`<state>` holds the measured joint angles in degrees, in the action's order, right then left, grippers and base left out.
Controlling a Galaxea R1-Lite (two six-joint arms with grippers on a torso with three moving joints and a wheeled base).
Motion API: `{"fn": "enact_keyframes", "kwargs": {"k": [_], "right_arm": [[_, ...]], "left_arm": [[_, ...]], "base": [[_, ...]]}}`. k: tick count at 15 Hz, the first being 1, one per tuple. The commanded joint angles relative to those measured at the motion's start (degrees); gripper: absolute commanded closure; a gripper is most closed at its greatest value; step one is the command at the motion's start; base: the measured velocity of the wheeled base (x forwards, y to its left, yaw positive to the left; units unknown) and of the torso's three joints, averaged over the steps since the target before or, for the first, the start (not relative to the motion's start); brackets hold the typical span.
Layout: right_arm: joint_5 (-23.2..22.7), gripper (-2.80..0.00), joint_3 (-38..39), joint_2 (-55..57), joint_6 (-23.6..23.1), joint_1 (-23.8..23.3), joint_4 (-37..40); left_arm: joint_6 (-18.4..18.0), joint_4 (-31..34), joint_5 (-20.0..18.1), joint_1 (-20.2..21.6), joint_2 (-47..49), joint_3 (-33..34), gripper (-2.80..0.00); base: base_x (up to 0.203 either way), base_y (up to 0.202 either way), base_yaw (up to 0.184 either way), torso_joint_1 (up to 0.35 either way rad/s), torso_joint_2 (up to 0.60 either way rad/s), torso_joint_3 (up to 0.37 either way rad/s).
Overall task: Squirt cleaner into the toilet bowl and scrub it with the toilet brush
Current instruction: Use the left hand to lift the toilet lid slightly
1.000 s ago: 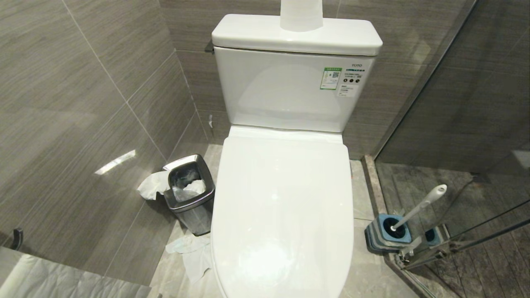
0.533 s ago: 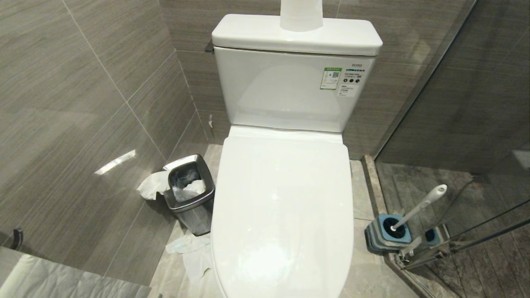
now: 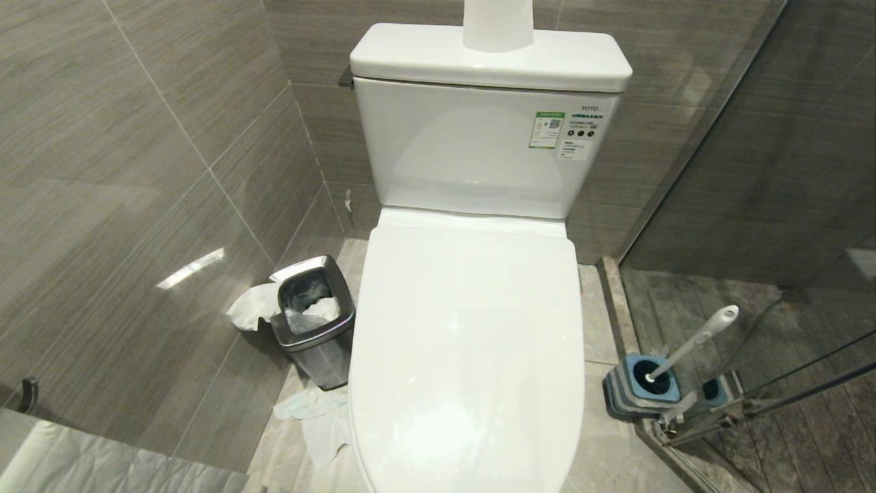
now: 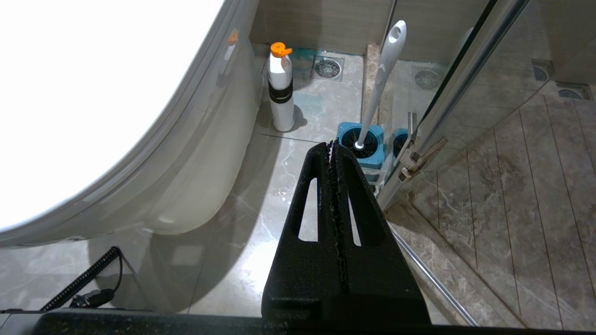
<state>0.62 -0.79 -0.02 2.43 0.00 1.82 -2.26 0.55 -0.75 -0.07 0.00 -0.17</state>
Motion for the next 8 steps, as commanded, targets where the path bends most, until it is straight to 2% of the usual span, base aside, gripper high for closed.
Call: {"fn": "enact_keyframes", "kwargs": {"k": [1,8], "right_arm": [[0.0,0.00,0.0,0.0,0.0,0.0,0.0],[0.0,0.00,0.0,0.0,0.0,0.0,0.0]], "left_arm": [[-1.4,0.1,-0.3,0.0,0.1,-1.4,0.00],[-3.6,5.3,-4.2,0.0,2.8,-14.8,0.00]], "base": [[0.000,0.000,0.000,0.000,0.00,0.000],[0.000,0.000,0.000,0.000,0.00,0.000]]}}
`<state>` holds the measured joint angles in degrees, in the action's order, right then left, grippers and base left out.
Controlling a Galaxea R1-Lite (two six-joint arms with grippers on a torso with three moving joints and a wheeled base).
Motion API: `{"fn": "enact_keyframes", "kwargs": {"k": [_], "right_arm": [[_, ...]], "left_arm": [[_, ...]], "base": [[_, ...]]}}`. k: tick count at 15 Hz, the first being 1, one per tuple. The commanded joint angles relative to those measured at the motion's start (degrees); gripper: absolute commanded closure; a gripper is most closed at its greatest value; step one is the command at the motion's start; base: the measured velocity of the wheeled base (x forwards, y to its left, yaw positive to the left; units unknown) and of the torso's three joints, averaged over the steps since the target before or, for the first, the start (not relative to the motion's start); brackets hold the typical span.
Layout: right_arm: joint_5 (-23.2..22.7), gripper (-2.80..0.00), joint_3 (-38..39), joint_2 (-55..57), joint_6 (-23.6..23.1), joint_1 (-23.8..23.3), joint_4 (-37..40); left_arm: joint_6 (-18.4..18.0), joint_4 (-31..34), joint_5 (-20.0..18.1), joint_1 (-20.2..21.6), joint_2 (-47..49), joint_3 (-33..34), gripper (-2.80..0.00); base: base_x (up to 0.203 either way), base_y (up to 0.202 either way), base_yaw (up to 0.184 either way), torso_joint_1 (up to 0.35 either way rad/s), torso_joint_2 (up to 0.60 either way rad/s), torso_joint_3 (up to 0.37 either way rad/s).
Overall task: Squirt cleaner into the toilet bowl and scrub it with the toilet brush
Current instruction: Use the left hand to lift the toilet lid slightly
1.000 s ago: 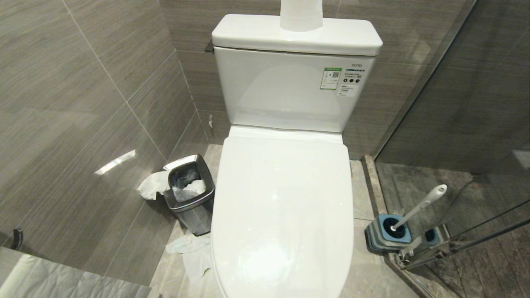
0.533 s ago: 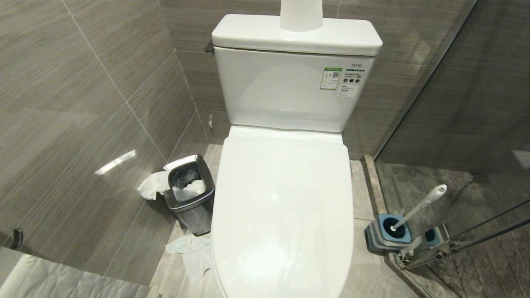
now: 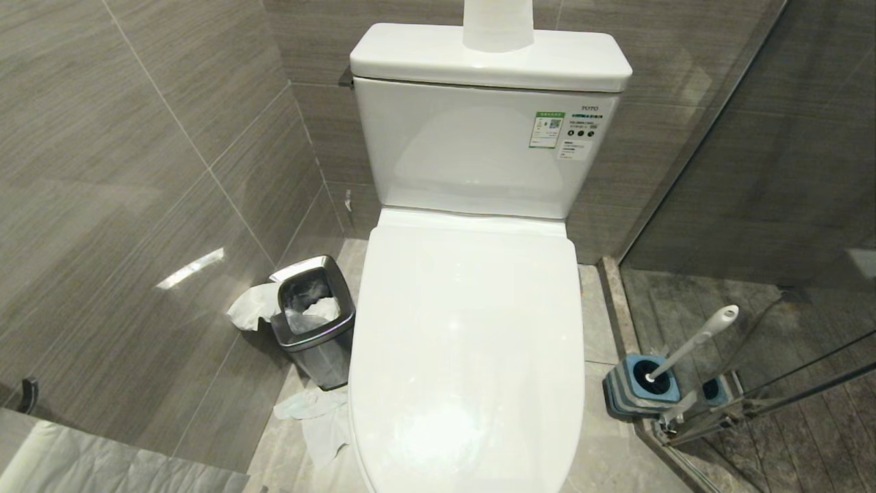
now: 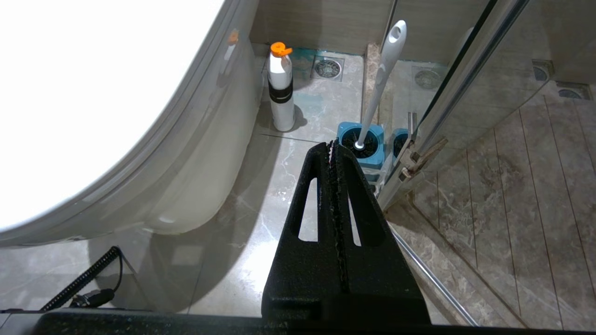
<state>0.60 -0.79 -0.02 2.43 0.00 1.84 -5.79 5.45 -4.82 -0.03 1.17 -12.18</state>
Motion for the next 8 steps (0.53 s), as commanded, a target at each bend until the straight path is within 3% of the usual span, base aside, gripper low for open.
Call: {"fn": "enact_keyframes", "kwargs": {"k": [1,8], "right_arm": [[0.0,0.00,0.0,0.0,0.0,0.0,0.0],[0.0,0.00,0.0,0.0,0.0,0.0,0.0]], "left_arm": [[-0.1,0.6,-0.3,0.0,2.3,-4.0,0.00],[-3.4,0.6,-0.7,1.7,13.2,-12.9,0.00]], "base": [[0.000,0.000,0.000,0.000,0.00,0.000],[0.000,0.000,0.000,0.000,0.00,0.000]]}}
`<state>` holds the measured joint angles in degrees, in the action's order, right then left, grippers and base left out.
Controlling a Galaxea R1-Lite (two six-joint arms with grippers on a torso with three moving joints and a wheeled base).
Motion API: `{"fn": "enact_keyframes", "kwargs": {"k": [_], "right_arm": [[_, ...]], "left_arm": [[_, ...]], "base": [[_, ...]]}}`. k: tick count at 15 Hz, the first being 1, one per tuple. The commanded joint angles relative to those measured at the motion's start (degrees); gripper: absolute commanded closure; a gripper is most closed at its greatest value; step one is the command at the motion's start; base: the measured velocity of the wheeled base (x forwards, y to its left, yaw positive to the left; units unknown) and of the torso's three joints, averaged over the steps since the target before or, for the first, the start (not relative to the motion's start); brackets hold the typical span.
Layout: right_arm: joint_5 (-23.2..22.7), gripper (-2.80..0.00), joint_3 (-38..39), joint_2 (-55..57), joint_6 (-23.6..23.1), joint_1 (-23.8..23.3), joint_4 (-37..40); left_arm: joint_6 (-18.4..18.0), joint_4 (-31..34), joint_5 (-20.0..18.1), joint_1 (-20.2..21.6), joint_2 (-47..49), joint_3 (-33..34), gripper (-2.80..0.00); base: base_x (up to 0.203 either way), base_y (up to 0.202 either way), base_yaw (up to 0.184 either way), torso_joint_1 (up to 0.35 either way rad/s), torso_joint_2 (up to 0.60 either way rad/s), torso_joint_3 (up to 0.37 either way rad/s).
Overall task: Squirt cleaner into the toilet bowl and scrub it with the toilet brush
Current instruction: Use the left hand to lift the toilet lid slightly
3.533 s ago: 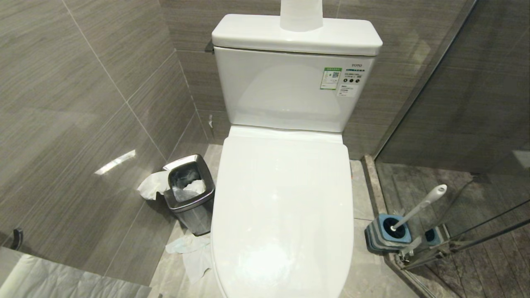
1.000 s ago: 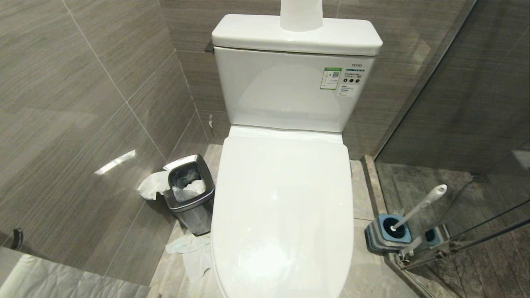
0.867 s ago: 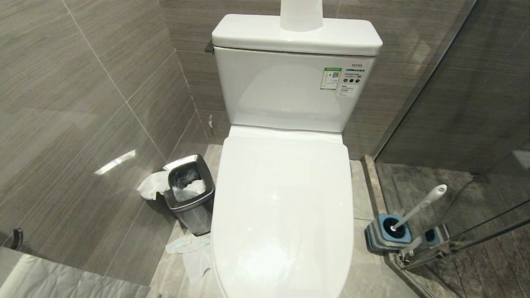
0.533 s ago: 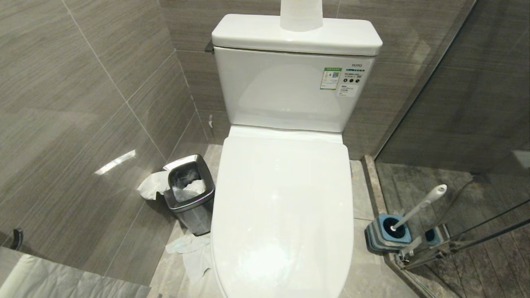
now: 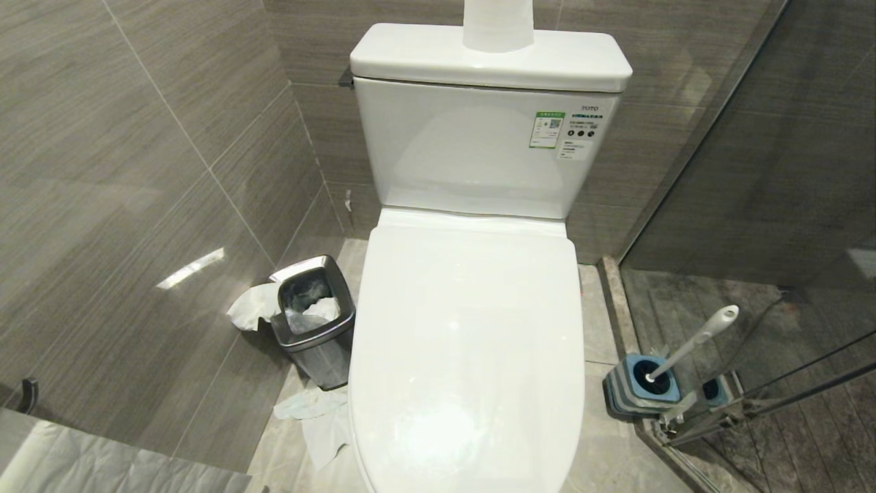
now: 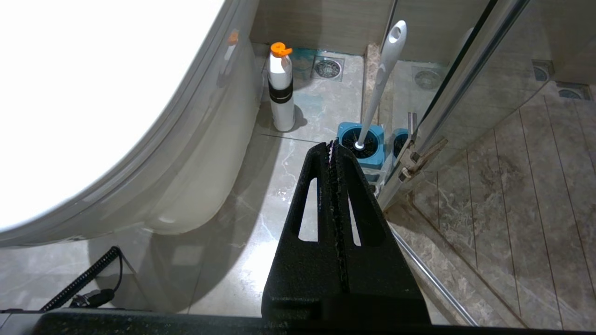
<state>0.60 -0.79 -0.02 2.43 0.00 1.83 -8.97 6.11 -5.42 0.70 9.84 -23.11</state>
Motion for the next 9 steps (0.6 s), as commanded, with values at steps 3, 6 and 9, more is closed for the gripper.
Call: {"fn": "enact_keyframes", "kwargs": {"k": [3,6,9], "right_arm": [[0.0,0.00,0.0,0.0,0.0,0.0,0.0],[0.0,0.00,0.0,0.0,0.0,0.0,0.0],[0.0,0.00,0.0,0.0,0.0,0.0,0.0]], "left_arm": [[-1.0,-0.4,-0.5,4.5,8.9,-5.6,0.00],[-2.4,-1.1,-0.8,5.4,12.2,-6.6,0.00],[-2.5,-3.3,-2.2,5.4,18.1,-7.4,0.00]], "base": [[0.000,0.000,0.000,0.000,0.00,0.000],[0.000,0.000,0.000,0.000,0.00,0.000],[0.000,0.000,0.000,0.000,0.00,0.000]]}}
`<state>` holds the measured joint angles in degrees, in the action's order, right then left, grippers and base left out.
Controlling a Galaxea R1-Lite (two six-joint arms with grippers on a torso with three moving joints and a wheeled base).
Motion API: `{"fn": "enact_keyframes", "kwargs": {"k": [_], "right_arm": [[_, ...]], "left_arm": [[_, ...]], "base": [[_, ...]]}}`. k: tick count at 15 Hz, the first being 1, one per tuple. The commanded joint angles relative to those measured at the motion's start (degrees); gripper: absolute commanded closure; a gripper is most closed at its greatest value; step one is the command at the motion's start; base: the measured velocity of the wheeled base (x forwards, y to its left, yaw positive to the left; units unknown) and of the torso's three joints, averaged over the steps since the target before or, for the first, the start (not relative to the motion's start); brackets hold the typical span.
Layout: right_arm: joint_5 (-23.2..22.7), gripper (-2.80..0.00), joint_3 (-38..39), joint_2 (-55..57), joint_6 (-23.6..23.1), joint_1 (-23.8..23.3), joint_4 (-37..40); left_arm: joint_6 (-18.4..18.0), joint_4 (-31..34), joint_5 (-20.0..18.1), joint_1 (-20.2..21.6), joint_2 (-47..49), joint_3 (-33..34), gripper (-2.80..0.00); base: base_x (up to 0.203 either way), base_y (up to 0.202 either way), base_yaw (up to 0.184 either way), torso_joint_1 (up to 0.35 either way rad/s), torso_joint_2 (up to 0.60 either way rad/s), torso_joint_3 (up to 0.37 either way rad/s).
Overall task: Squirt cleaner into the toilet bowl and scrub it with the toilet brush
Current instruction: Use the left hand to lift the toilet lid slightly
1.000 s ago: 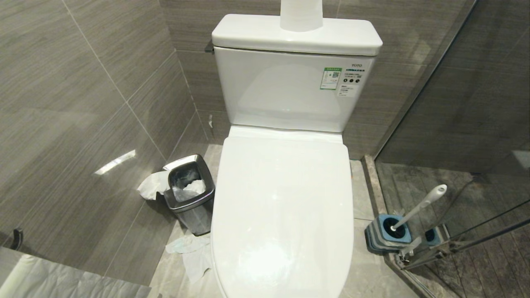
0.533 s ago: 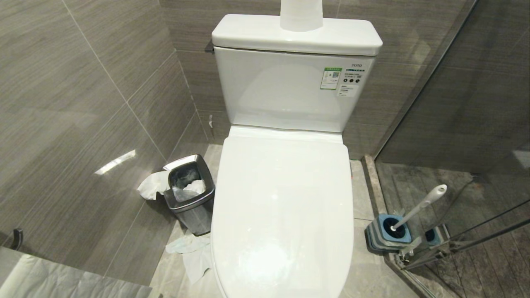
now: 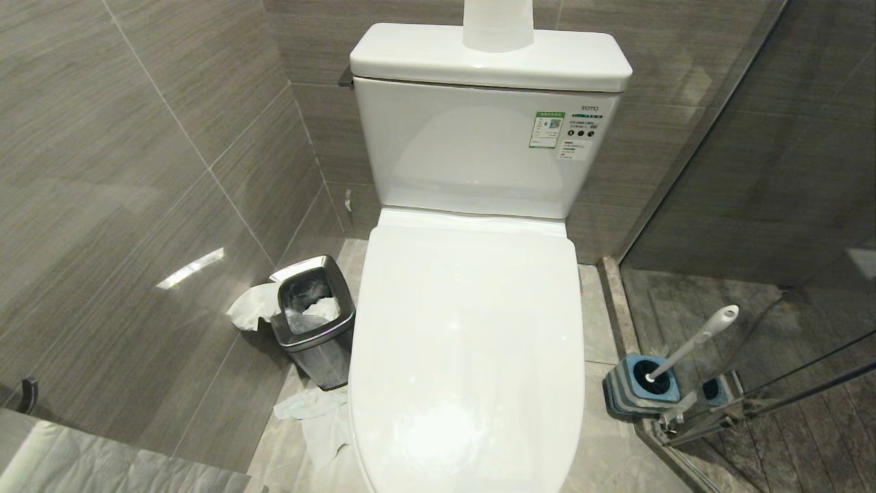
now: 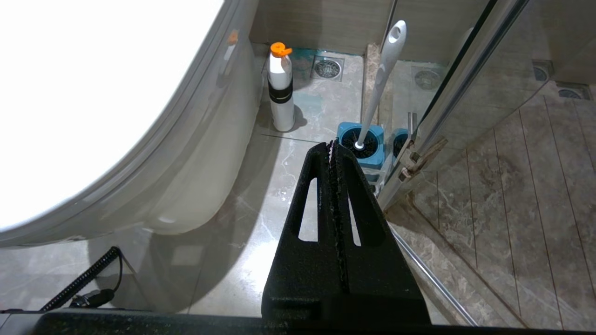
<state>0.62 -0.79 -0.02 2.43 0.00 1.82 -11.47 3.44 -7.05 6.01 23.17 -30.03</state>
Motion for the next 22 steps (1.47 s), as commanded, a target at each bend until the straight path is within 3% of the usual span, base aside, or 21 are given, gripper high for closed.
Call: {"fn": "enact_keyframes", "kwargs": {"k": [1,7,11,19,22], "right_arm": [[0.0,0.00,0.0,0.0,0.0,0.0,0.0],[0.0,0.00,0.0,0.0,0.0,0.0,0.0],[0.0,0.00,0.0,0.0,0.0,0.0,0.0],[0.0,0.00,0.0,0.0,0.0,0.0,0.0],[0.0,0.00,0.0,0.0,0.0,0.0,0.0]], "left_arm": [[0.1,-2.1,-1.2,0.1,6.9,-0.7,0.00],[-1.2,-3.8,-1.2,-0.2,9.7,-4.1,0.00],[-6.3,-3.8,-1.1,-0.1,14.2,-4.7,0.00],[-6.4,-4.1,-1.5,-1.4,32.5,-12.4,0.00],[-6.2,-4.1,1.1,-5.9,36.5,-14.0,0.00]], "base": [[0.000,0.000,0.000,0.000,0.00,0.000],[0.000,0.000,0.000,0.000,0.00,0.000],[0.000,0.000,0.000,0.000,0.00,0.000],[0.000,0.000,0.000,0.000,0.00,0.000],[0.000,0.000,0.000,0.000,0.00,0.000]]}}
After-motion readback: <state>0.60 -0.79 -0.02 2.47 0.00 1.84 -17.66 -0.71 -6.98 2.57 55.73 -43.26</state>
